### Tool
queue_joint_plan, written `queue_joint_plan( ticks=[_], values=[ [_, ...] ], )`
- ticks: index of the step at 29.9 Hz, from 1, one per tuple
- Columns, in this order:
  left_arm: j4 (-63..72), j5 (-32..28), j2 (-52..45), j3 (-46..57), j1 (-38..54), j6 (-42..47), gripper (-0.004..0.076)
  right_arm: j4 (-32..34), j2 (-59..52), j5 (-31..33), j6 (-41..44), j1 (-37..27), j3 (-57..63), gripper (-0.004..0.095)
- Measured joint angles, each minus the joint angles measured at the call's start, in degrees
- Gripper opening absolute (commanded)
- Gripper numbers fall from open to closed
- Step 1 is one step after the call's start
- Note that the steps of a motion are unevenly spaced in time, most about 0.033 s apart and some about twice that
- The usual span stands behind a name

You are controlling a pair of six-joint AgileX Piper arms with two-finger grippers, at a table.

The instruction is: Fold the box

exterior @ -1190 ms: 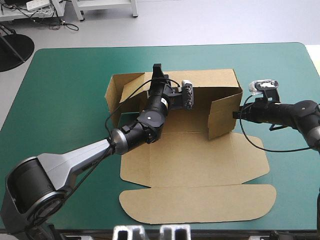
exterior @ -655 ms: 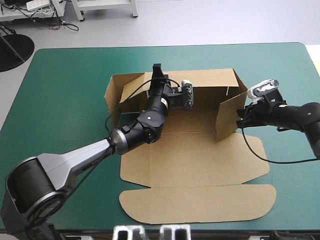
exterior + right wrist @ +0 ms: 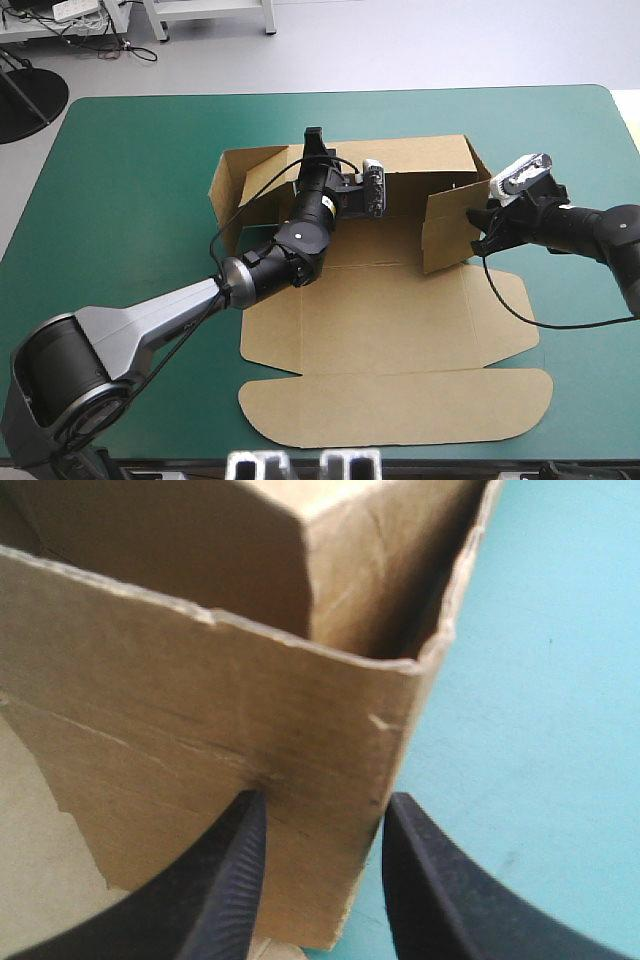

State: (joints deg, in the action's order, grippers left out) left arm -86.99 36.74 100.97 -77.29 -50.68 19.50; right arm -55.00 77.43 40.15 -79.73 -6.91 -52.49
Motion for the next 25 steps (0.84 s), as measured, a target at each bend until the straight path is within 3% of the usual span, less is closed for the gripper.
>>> queue_joint_plan(
  ticks=[9,15,18,22,25],
  values=[
    [0.0,-0.9,0.1,0.0,0.0,0.0,-0.0009,-3.7,3.5,3.0,-1.8,0.0,0.0,0.0362],
    [-0.1,-1.1,0.3,0.0,0.0,0.5,-0.0009,-12.2,7.3,2.7,-8.9,0.0,0.0,0.0348],
    [-0.5,-1.1,0.3,0.0,0.0,0.9,-0.0009,-17.3,8.6,1.8,-13.0,0.0,0.0,0.024],
    [-1.7,-1.1,0.3,0.0,0.0,1.3,-0.0009,-21.8,9.8,-0.1,-15.2,0.0,0.0,-0.0024],
    [-2.0,-1.1,0.3,0.0,0.0,1.3,-0.0009,-22.8,10.0,-1.0,-15.8,-0.1,0.0,-0.0011]
  ],
)
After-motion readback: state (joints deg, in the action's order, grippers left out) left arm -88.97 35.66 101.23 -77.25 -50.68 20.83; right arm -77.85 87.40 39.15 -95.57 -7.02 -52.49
